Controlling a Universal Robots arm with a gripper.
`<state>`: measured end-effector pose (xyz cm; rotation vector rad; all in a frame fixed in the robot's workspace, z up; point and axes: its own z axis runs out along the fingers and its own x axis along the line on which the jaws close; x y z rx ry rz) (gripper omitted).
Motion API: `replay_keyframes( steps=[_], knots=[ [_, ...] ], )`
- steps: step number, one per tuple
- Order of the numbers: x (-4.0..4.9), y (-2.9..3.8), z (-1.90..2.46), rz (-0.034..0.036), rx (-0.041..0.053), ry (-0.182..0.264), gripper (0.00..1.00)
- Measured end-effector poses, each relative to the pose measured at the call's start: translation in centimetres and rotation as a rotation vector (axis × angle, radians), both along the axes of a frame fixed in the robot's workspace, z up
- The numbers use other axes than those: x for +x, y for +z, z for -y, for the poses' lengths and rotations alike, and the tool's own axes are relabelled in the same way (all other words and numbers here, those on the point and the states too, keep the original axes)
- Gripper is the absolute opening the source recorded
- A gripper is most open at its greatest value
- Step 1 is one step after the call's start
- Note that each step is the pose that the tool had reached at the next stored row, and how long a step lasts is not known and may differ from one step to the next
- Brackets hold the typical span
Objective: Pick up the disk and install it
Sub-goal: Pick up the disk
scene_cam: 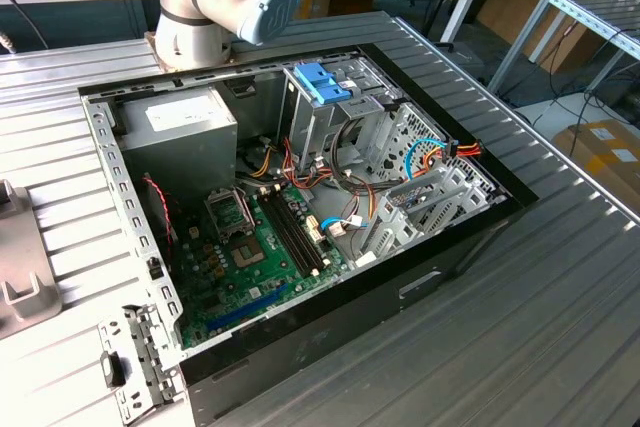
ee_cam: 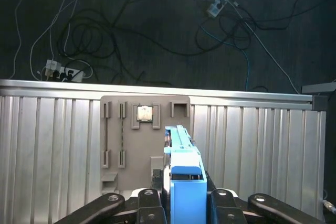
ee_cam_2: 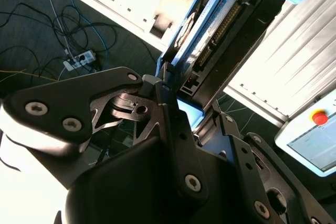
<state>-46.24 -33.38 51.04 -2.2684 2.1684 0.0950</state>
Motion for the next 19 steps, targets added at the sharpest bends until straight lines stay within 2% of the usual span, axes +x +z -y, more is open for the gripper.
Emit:
replay_keyframes(
  steps=[19],
  knots=[
    [0.52, -0.05, 0.00, 0.0001, 0.0000, 0.000, 0.37]
  ],
)
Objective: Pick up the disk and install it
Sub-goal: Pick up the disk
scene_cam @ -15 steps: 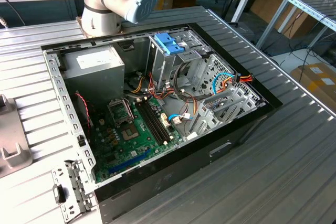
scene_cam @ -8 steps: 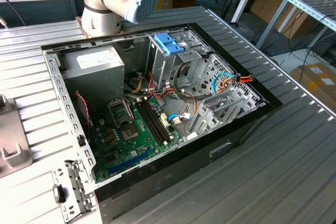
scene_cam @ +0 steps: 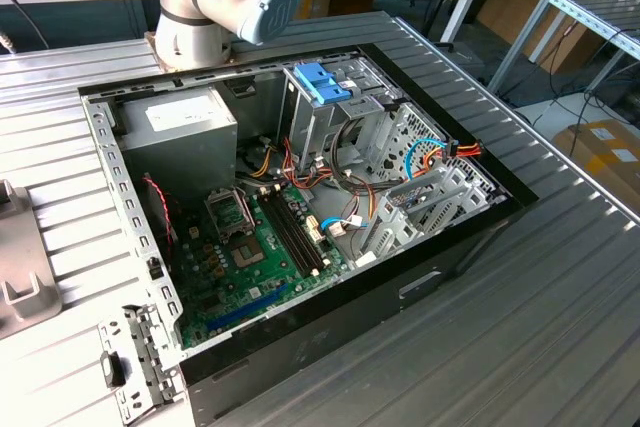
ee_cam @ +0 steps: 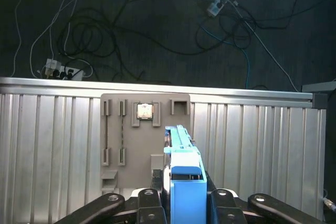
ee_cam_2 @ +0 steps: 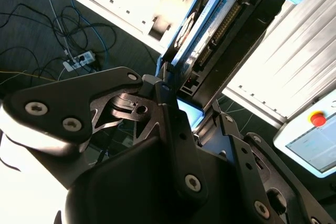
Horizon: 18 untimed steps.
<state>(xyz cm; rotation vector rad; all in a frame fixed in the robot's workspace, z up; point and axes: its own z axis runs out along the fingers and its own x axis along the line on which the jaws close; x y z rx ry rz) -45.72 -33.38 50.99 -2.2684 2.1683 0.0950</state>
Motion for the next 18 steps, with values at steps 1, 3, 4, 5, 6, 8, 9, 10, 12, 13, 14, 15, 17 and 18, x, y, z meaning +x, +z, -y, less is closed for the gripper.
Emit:
replay_keyframes(
  steps=[1, 3, 4, 5, 6, 8, 9, 10, 12, 13, 14, 15, 17, 18],
  knots=[
    [0.03, -0.01, 0.00, 0.0001, 0.0000, 0.000, 0.37],
    [0.06, -0.01, 0.00, 0.0001, 0.0000, 0.000, 0.37],
    [0.08, -0.01, 0.00, 0.0001, 0.0000, 0.000, 0.37],
    [0.09, -0.01, 0.00, 0.0001, 0.0000, 0.000, 0.37],
    [0.11, -0.01, 0.00, 0.0000, 0.0000, 0.000, 0.37],
    [0.15, -0.01, 0.00, 0.0001, 0.0000, 0.000, 0.37],
    [0.17, -0.01, 0.00, 0.0001, 0.0000, 0.000, 0.37],
    [0.20, -0.01, 0.00, 0.0001, 0.0000, 0.000, 0.37],
    [0.23, -0.01, 0.00, 0.0001, 0.0000, 0.000, 0.37],
    [0.25, -0.02, 0.00, 0.0001, 0.0000, 0.000, 0.37],
    [0.26, -0.02, 0.00, 0.0001, 0.0000, 0.000, 0.37],
    [0.30, -0.02, 0.00, 0.0001, 0.0000, 0.000, 0.37],
    [0.36, -0.02, 0.00, 0.0001, 0.0000, 0.000, 0.37],
    [0.42, -0.02, 0.00, 0.0001, 0.0000, 0.000, 0.37]
  ],
)
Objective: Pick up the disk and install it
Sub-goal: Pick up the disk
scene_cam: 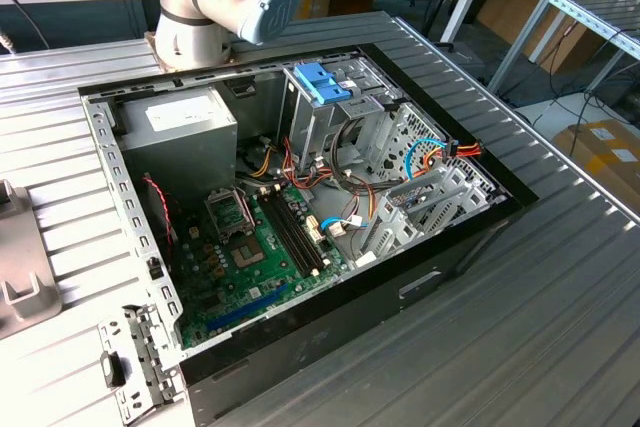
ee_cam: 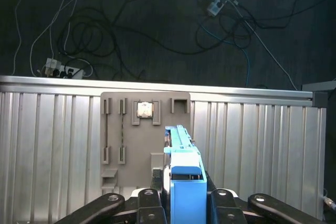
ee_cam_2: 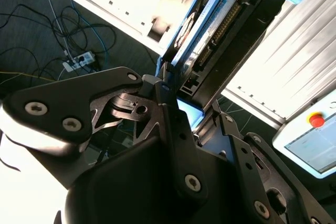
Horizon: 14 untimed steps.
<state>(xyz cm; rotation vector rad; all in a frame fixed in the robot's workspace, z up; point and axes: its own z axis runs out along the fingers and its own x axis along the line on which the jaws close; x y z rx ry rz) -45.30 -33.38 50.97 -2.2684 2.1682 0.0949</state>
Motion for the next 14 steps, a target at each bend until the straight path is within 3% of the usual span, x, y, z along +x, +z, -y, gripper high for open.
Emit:
replay_keyframes(
  steps=[14],
  knots=[
    [0.46, -0.02, 0.00, 0.0001, 0.0001, 0.000, 0.37]
  ],
)
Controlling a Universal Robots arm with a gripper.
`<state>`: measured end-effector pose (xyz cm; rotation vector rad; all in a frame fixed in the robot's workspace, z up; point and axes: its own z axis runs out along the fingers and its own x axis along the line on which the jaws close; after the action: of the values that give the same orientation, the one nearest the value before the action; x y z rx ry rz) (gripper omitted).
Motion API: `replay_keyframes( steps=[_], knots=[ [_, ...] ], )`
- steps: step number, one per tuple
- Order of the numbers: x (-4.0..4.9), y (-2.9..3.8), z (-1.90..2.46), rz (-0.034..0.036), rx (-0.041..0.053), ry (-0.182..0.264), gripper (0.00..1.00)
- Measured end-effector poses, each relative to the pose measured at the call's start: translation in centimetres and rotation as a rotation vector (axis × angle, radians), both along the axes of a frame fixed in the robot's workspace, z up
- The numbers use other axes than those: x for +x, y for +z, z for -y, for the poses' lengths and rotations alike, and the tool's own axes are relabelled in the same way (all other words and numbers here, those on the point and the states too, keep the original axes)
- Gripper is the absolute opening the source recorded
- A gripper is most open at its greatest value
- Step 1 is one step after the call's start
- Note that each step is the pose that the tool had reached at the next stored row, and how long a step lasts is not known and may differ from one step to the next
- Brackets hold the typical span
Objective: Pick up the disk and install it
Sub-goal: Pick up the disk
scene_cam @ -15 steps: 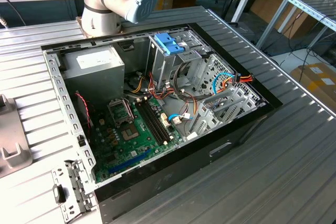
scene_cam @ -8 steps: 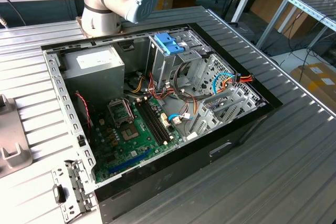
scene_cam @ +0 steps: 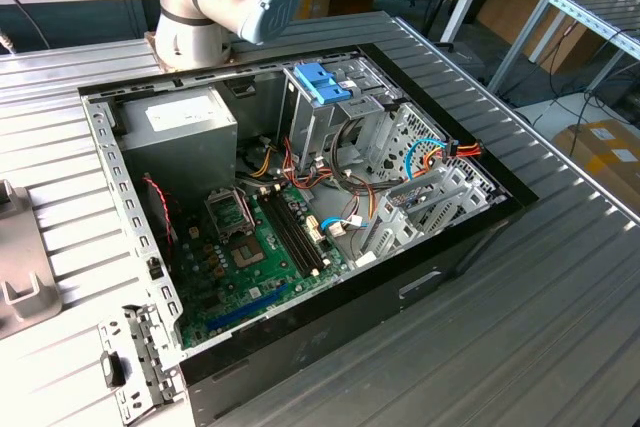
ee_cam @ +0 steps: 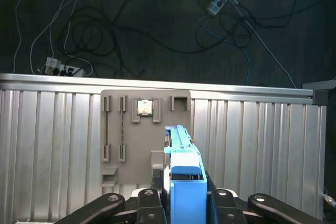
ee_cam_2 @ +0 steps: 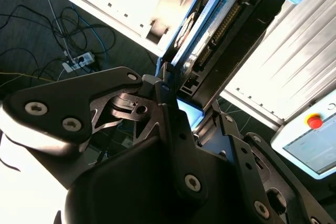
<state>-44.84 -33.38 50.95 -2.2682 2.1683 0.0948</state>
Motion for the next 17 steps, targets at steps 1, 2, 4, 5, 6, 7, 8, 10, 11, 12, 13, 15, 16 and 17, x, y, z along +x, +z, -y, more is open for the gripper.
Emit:
replay_keyframes(
  steps=[1, 2, 4, 5, 6, 7, 8, 10, 11, 12, 13, 15, 16, 17],
  knots=[
    [0.01, 0.00, 0.00, -0.0001, 0.0000, 0.000, 0.37],
    [0.03, 0.01, 0.00, -0.0001, -0.0001, 0.000, 0.37],
    [0.07, 0.00, 0.00, -0.0001, -0.0001, 0.000, 0.37],
    [0.18, 0.00, 0.00, -0.0001, -0.0001, 0.000, 0.37],
    [0.29, 0.00, 0.00, -0.0001, -0.0001, 0.000, 0.37],
    [0.30, 0.00, 0.00, -0.0001, -0.0001, 0.000, 0.37],
    [0.32, 0.00, 0.00, -0.0001, -0.0001, 0.000, 0.37],
    [0.36, 0.00, 0.00, -0.0001, -0.0001, 0.000, 0.37],
    [0.69, 0.00, 0.00, -0.0001, -0.0001, 0.000, 0.37],
    [1.00, -0.01, 0.00, -0.0001, -0.0001, 0.000, 0.37],
    [1.01, 0.00, 0.00, -0.0001, -0.0001, 0.000, 0.37],
    [1.05, 0.00, 0.00, -0.0001, -0.0001, 0.000, 0.37],
    [1.06, -0.01, 0.00, -0.0001, -0.0001, 0.000, 0.37],
    [1.08, -0.01, 0.00, -0.0001, -0.0001, 0.000, 0.37]
  ],
)
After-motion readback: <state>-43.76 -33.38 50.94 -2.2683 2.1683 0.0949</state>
